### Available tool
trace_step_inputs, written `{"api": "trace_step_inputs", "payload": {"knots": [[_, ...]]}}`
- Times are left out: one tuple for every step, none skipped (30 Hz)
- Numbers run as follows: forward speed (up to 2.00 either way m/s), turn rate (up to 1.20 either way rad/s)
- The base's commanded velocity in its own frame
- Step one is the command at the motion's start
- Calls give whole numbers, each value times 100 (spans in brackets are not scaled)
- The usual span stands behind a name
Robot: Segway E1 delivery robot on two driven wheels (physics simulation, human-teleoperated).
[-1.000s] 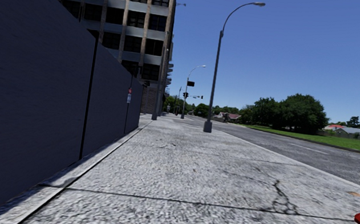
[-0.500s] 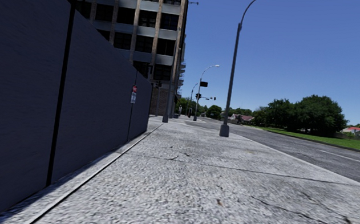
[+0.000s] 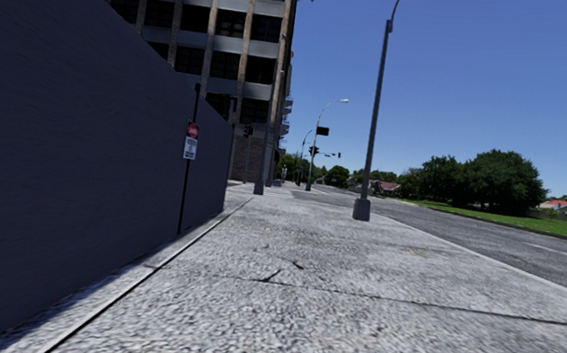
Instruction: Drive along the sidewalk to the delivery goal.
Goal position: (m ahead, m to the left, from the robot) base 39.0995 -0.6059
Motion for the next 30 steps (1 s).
{"api": "trace_step_inputs", "payload": {"knots": [[200, 0], [200, 0], [200, 0], [200, 0], [200, 0], [200, 0], [200, 0], [200, 0], [200, 0], [200, 0], [200, 0], [200, 0], [200, 0], [200, 0], [200, 0], [200, 0], [200, 0], [200, 0], [200, 0], [200, 0], [200, 0], [200, 0], [200, 0], [200, 0], [200, 0], [200, 0], [200, 0], [200, 0], [200, 0], [200, 0]]}}
